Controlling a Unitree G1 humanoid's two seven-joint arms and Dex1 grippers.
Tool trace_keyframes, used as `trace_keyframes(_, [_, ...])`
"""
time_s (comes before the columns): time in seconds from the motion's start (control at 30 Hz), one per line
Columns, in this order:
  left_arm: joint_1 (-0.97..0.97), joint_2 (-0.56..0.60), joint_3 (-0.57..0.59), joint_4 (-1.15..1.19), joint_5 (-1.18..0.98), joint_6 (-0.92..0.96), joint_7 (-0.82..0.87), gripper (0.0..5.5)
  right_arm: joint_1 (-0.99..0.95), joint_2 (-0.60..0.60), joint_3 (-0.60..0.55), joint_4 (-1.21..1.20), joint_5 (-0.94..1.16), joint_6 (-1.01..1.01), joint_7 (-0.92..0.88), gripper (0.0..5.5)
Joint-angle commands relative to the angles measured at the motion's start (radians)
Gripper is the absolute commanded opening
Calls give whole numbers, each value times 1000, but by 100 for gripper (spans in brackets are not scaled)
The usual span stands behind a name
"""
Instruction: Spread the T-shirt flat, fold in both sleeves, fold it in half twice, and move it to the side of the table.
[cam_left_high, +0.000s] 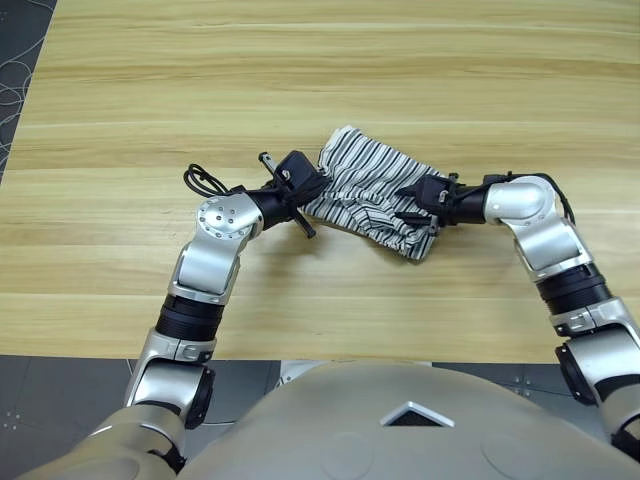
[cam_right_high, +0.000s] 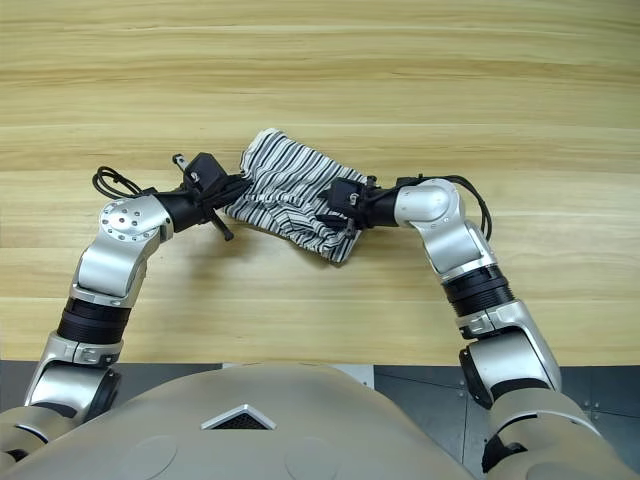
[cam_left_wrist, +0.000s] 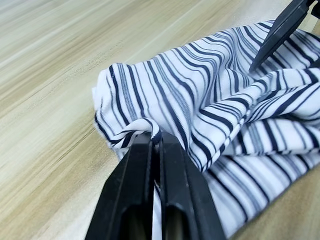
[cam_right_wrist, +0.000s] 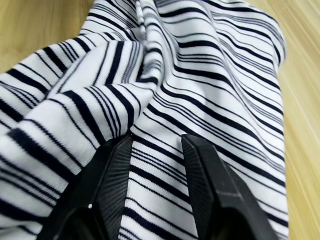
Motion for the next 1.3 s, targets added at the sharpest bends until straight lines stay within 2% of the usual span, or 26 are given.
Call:
trace_keyframes(0.03, [-16,5,0,9,11,0,13,15,2,-65,-15,94,-10,-38,56,184])
trace_keyframes(0.2, [-110,5,67,155,14,-12,68,15,26,-80,25,170,-51,-91,84,184])
trace_keyframes(0.33, [-149,15,73,287,29,-61,77,15,21,-75,37,194,-59,-110,73,184])
trace_keyframes(0.47, [-150,17,79,312,16,-87,66,15,10,-68,38,217,-66,-118,46,184])
trace_keyframes(0.7, [-124,10,79,248,-15,-64,37,132,-12,-58,40,250,-73,-123,10,184])
trace_keyframes(0.9, [-172,11,154,297,-35,-65,76,132,-38,-45,46,304,-96,-118,-34,184])
trace_keyframes(1.0, [-219,11,218,326,-46,-89,129,132,-95,-29,54,464,-164,-97,-174,184])
trace_keyframes(1.07, [-245,11,255,330,-57,-102,158,132,-153,2,25,591,-168,-63,-301,184])
trace_keyframes(1.17, [-251,12,294,302,-68,-115,184,132,-209,43,-41,721,-113,-25,-399,184])
trace_keyframes(1.3, [-214,3,352,266,-89,-150,228,132,-280,110,-236,864,53,78,-474,184])
